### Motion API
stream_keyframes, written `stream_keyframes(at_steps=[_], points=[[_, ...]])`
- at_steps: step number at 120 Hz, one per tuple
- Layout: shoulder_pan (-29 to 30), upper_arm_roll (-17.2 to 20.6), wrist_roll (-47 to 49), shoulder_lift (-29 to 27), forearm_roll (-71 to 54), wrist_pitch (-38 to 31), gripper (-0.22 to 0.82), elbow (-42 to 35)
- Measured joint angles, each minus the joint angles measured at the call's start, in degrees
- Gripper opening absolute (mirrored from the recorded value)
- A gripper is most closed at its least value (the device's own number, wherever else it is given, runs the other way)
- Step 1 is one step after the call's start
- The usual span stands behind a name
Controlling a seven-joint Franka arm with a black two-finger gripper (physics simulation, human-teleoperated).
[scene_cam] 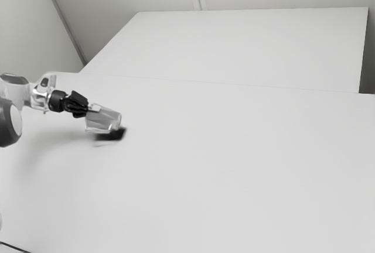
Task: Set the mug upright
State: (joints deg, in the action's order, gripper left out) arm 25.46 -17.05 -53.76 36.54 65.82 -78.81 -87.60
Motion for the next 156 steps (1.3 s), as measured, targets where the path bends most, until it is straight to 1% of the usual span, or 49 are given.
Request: stream_keyframes(at_steps=[8, 16, 24, 34, 41, 48, 58, 67, 79, 91, 113, 134, 140, 146, 156], points=[[-1.06, -0.10, -0.11, -3.93, -0.55, -0.09, -0.15, -2.72], [-3.79, -0.13, 0.46, -7.41, -3.46, -0.89, -0.16, -3.82], [-7.16, 0.05, 1.80, -10.75, -8.87, -2.71, -0.16, -4.57], [-10.65, 1.13, 4.11, -15.74, -17.28, -6.36, -0.17, -7.36], [-13.21, 2.62, 6.36, -19.65, -24.86, -9.77, -0.17, -9.46], [-15.13, 5.13, 9.08, -22.30, -33.15, -13.25, -0.17, -10.60], [-16.14, 8.78, 13.17, -25.34, -43.97, -18.52, -0.17, -13.01], [-16.76, 10.08, 16.99, -27.56, -51.01, -23.81, -0.17, -17.35], [-16.86, 11.84, 22.17, -28.55, -58.14, -30.22, -0.17, -20.56], [-17.25, 13.28, 26.96, -28.73, -61.92, -35.53, -0.17, -23.52], [-17.30, 14.15, 34.53, -29.35, -64.37, -43.41, -0.17, -29.47], [-17.77, 14.34, 40.42, -29.08, -64.98, -48.15, -0.17, -32.56], [-17.73, 14.35, 41.74, -28.89, -64.92, -49.03, -0.14, -33.10], [-17.71, 14.35, 42.87, -28.74, -64.79, -49.70, -0.07, -33.33], [-17.73, 14.40, 44.60, -28.65, -64.61, -50.49, 0.11, -33.71]])
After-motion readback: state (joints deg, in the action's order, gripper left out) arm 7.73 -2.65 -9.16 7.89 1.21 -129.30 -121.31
